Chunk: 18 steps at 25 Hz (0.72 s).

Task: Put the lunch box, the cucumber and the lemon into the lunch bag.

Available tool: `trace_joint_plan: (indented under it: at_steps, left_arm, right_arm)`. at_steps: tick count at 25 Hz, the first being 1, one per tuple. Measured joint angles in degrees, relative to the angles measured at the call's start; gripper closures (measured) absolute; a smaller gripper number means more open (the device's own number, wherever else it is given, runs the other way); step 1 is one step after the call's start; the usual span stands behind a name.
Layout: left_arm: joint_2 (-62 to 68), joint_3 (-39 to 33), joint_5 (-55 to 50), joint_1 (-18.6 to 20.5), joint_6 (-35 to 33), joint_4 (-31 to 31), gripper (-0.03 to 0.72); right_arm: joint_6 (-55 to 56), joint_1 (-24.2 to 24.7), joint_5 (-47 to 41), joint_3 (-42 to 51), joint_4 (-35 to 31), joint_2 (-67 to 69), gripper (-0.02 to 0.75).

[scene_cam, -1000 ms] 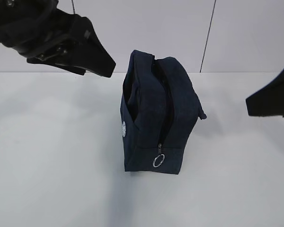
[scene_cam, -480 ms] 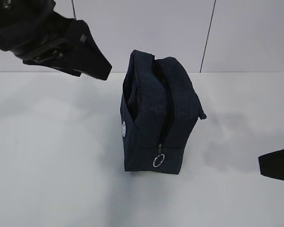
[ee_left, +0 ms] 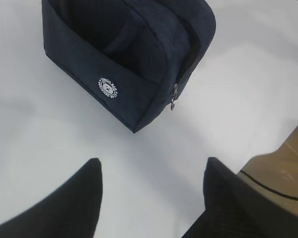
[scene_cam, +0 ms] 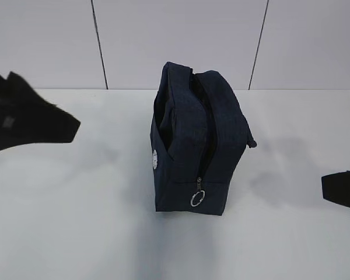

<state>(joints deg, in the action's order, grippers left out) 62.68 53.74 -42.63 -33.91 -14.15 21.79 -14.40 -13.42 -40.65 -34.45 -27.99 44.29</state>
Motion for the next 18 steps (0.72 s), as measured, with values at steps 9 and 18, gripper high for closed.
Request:
trace_joint_plan:
  at_steps: [9,18]
  left_arm:
    - [-7.1,-5.5,-1.6,0.0,-1.4,-1.0,0.235]
    - [-7.4,-5.6,-1.4,0.0,-3.4,-1.0,0.235]
  right_arm:
    - [-0.9,0.0,1.3,2.4,-0.2,0.0,0.213]
    - [-2.0,0.0,4.1,2.4,-2.6,2.4,0.213]
